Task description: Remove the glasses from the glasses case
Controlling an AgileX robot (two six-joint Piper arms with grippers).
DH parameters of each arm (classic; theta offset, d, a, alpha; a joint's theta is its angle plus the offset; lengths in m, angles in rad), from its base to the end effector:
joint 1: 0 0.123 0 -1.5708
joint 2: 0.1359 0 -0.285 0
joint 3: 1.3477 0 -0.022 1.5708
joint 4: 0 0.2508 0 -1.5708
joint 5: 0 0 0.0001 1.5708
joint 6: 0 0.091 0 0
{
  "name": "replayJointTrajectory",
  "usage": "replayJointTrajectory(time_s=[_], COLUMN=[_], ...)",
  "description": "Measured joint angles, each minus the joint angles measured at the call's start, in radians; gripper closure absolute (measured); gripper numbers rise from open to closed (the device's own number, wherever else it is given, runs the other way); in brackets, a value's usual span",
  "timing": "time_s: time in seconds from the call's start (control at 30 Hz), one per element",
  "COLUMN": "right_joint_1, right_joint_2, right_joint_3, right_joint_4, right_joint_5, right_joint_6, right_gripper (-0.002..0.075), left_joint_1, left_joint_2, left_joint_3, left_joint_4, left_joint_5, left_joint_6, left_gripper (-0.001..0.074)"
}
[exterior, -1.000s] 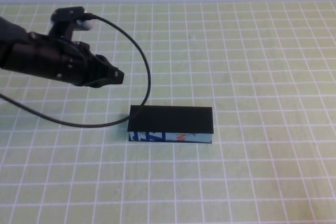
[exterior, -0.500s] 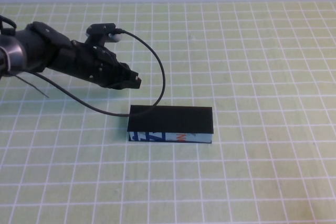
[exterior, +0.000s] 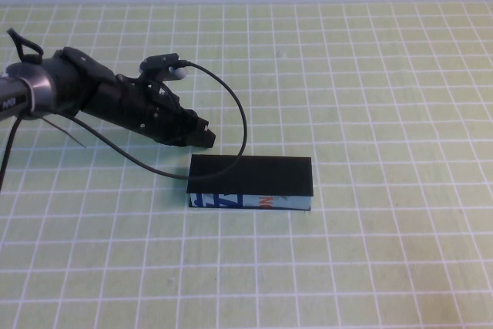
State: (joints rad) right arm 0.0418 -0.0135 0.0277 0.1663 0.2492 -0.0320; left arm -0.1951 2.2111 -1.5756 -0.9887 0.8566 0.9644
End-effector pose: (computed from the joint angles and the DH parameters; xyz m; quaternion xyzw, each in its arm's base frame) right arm 0.0550 0.0060 0.1823 0.0203 0.7652 0.0705 0.6396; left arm 0.4364 -0.1449 0.1511 0.2463 0.8873 -0.3277 0.2113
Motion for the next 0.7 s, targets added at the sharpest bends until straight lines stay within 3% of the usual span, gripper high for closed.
replayJointTrajectory(time_s=[0.4,0.53,0.7], right_joint_1=[0.0,0.0,0.0], right_joint_2=[0.0,0.016,0.199], right_joint_3=[0.0,-0.065,-0.24], right_joint_4=[0.428,0.491,0.489], right_joint_5=[-0.228,-0.075,0.164], right_joint_6=[0.021,0.025,0.015], right_gripper=[0.0743,0.0743,0.0743], left_joint_1=[0.0,0.0,0.0], left_joint_2=[0.001,0.001,0.001], left_joint_3=[-0.002,-0.002,-0.002], left_joint_4=[0.0,0.0,0.002], left_joint_5=[0.003,0.015,0.03], left_joint_6=[-0.002,-0.002,-0.002], left_gripper=[0.0739,0.0739,0.0739])
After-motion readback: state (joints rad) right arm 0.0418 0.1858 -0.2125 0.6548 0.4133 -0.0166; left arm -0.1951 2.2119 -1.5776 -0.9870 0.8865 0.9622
